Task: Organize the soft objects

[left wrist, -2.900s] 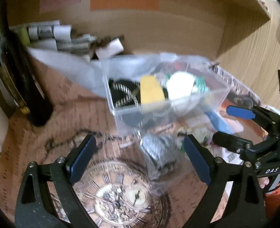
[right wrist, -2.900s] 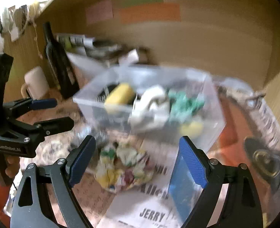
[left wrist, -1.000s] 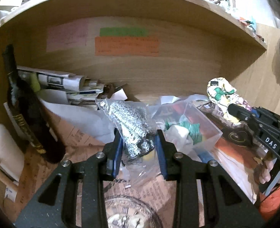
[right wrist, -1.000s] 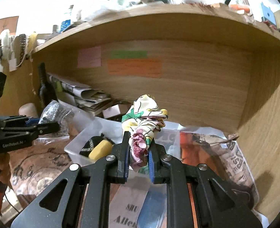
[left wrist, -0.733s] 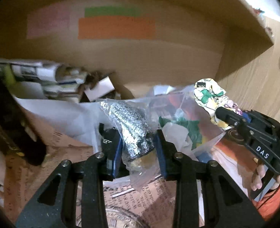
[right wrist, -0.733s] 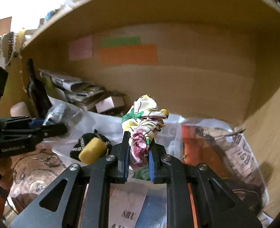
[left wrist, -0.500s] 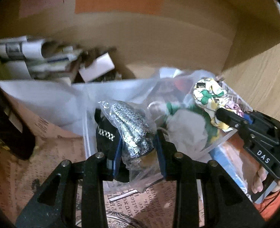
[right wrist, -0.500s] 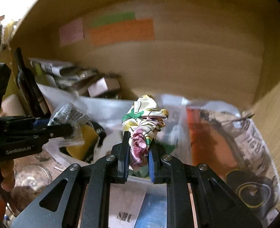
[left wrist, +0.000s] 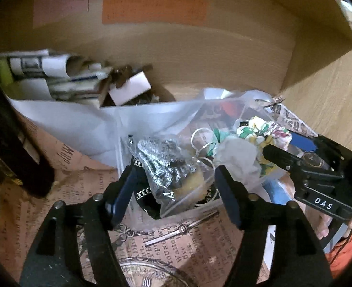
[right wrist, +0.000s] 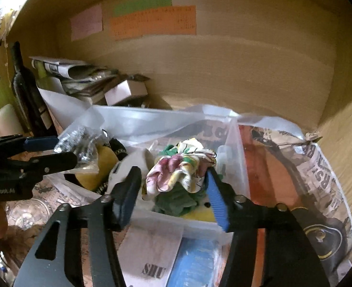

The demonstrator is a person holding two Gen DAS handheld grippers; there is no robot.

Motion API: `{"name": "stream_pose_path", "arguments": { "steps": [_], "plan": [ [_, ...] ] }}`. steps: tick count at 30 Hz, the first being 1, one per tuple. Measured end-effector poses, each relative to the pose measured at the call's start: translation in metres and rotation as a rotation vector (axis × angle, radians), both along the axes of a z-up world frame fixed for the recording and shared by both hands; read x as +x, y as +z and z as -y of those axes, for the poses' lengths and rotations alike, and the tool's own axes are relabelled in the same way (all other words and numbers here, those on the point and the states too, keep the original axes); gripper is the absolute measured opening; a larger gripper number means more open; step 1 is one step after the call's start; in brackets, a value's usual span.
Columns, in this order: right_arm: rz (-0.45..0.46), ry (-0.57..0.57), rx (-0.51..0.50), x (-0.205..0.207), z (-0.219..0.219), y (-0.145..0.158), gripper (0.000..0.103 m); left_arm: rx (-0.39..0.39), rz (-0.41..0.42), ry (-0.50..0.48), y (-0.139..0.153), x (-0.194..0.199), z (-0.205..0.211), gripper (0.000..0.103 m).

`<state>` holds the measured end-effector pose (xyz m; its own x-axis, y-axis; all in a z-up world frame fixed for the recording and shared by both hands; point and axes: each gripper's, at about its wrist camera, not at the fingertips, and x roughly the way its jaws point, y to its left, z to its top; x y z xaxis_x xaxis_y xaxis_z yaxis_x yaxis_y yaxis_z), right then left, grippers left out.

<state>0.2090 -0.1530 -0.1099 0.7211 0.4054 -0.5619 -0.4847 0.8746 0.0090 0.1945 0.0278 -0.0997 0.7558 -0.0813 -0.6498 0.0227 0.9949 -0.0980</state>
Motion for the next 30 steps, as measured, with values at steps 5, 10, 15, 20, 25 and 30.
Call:
{"name": "stream_pose_path", "arguments": {
  "steps": [5,10,15,20,25,30],
  "plan": [
    [0.055,0.002,0.026,-0.013,0.005,0.018,0.061,-0.006,0.07,0.008,0.026,-0.02,-0.002,0.068],
    [0.148,0.006,0.084,-0.04,0.016,0.049,0.065,-0.013,0.184,0.012,0.057,-0.049,-0.002,0.068],
    [0.267,0.014,0.142,-0.071,0.024,0.081,0.071,-0.002,0.29,0.007,0.085,-0.078,0.003,0.068],
    [0.355,0.016,0.189,-0.101,0.032,0.105,0.079,-0.005,0.376,-0.006,0.105,-0.107,0.009,0.068],
    [0.421,0.025,0.217,-0.123,0.036,0.12,0.087,0.012,0.47,0.004,0.12,-0.137,0.016,0.086],
    [0.453,0.035,0.248,-0.136,0.04,0.124,0.103,0.009,0.499,-0.011,0.125,-0.156,0.021,0.091]
  ]
}}
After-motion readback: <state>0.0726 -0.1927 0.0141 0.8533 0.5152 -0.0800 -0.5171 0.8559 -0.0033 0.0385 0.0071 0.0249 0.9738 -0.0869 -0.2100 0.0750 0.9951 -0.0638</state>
